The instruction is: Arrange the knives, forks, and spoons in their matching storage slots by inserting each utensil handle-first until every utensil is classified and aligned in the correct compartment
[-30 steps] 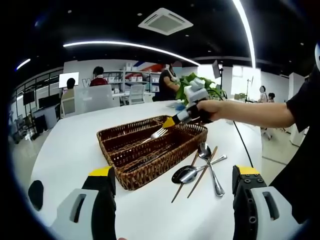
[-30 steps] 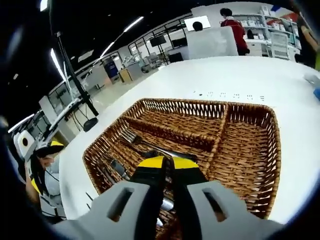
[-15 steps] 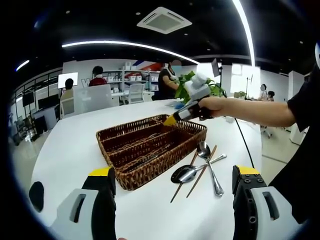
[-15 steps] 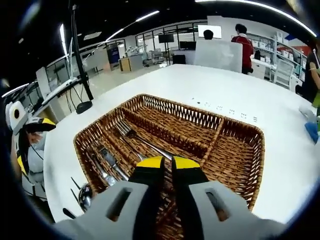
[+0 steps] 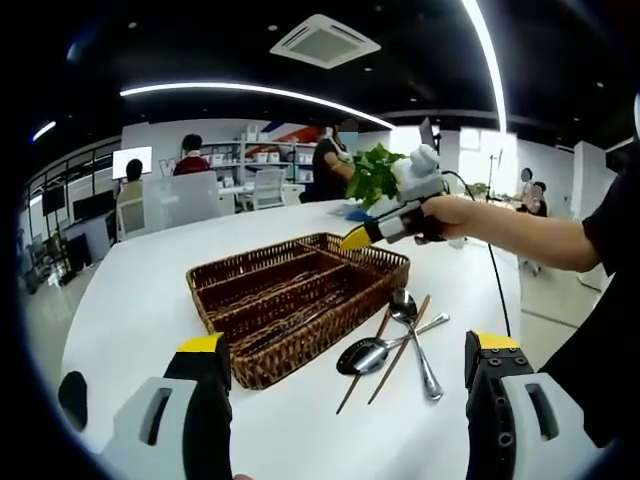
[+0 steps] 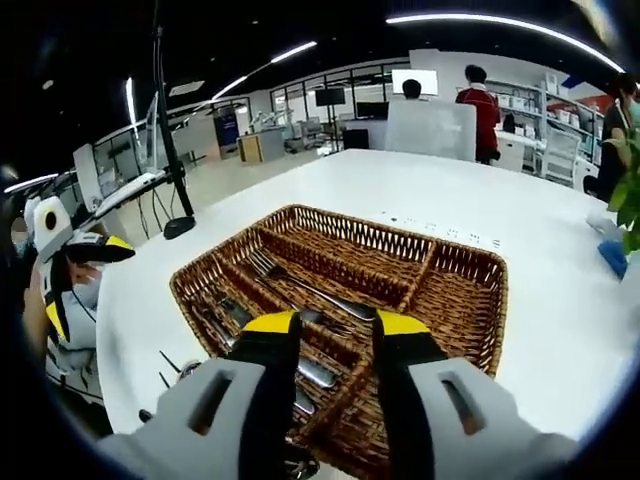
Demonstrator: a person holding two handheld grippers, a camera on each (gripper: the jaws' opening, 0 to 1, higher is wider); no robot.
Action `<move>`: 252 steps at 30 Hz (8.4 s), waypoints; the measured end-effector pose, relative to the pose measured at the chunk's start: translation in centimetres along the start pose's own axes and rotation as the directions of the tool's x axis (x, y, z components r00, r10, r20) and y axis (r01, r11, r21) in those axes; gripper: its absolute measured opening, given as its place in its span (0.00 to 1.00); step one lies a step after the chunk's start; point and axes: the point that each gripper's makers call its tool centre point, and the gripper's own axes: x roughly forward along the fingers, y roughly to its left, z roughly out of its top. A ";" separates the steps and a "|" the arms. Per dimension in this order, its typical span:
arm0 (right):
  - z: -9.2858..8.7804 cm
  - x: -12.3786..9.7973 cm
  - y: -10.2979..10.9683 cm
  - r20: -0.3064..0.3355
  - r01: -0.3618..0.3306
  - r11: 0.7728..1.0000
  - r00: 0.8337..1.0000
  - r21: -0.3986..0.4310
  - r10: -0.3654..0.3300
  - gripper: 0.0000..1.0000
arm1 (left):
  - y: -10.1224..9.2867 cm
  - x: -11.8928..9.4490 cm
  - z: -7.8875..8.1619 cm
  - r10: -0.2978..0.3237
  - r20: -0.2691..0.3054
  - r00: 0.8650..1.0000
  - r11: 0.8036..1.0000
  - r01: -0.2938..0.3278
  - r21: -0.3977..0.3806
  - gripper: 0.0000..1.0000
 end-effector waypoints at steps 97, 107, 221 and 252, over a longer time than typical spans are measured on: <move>-5.7 -13.7 4.5 0.039 0.020 0.999 0.999 -0.033 -0.018 0.97 | -0.4 -1.7 0.5 0.088 0.004 0.996 0.995 -0.088 -0.045 0.99; -7.1 -12.3 4.0 0.008 -0.001 1.000 1.000 -0.007 0.001 0.93 | -0.5 -1.8 0.4 0.106 0.002 0.994 0.993 -0.106 -0.045 0.99; 1.7 -6.4 1.4 0.331 -0.322 0.802 0.929 0.504 0.165 0.00 | -0.2 -2.0 0.1 0.093 0.007 0.996 0.995 -0.093 -0.030 0.99; 5.0 1.2 -4.1 0.305 -0.166 0.755 0.951 0.635 -0.047 0.00 | 0.2 -1.4 -0.1 0.074 -0.004 0.997 0.997 -0.074 -0.033 0.99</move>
